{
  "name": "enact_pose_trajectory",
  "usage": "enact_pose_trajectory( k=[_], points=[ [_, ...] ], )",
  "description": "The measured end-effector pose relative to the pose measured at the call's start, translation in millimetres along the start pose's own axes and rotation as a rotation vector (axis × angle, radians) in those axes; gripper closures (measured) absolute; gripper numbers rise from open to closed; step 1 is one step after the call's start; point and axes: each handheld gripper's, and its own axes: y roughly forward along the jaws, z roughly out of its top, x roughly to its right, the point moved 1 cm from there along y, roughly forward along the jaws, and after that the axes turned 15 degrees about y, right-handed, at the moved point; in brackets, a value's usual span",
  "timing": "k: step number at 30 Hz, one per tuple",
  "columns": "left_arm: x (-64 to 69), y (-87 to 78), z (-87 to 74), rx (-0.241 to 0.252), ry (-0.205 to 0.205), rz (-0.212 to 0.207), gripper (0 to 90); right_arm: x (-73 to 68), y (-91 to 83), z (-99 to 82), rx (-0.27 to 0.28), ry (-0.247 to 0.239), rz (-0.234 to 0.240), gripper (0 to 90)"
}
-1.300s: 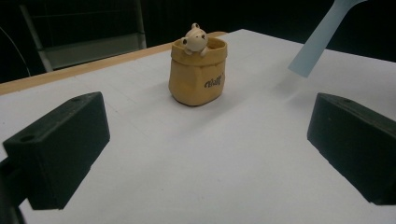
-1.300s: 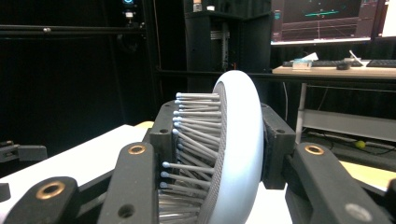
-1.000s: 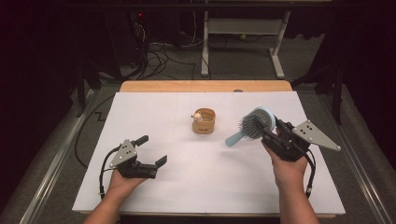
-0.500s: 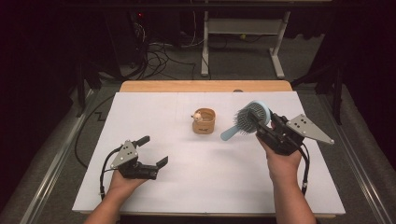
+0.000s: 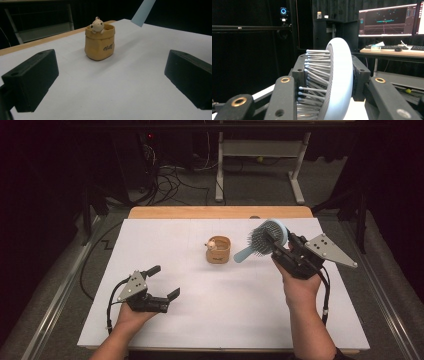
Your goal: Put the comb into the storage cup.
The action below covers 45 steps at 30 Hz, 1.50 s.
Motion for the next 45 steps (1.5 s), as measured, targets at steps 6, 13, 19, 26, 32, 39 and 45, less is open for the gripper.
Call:
enact_pose_trajectory(
  k=[6,13,19,26,32,39,45],
  points=[
    [-0.3,-0.3,0.1,0.002,-0.004,0.001,0.0,-2.2,3.8,5.2,0.007,-0.002,-0.003,59.5],
    [0.2,-0.4,0.5,0.002,-0.005,0.000,0.0,-4.7,8.8,7.7,0.013,-0.006,-0.008,59.5],
    [0.5,-0.6,0.9,0.006,-0.003,0.000,0.0,-3.6,14.2,7.8,0.013,0.003,-0.006,59.4],
    [0.0,0.0,0.3,0.004,-0.006,0.000,0.0,-4.2,20.6,8.7,0.016,0.003,-0.007,59.4],
    [-0.2,-0.1,0.5,0.007,-0.008,0.000,0.0,-6.0,27.9,9.8,0.018,-0.002,-0.006,59.4],
    [-1.0,-0.3,0.3,0.005,-0.011,0.007,0.0,-10.2,38.5,10.6,0.025,0.001,0.003,59.4],
    [-1.4,-0.4,0.0,0.005,-0.010,0.007,0.0,-13.8,46.7,12.1,0.027,-0.007,0.004,59.4]
  ],
)
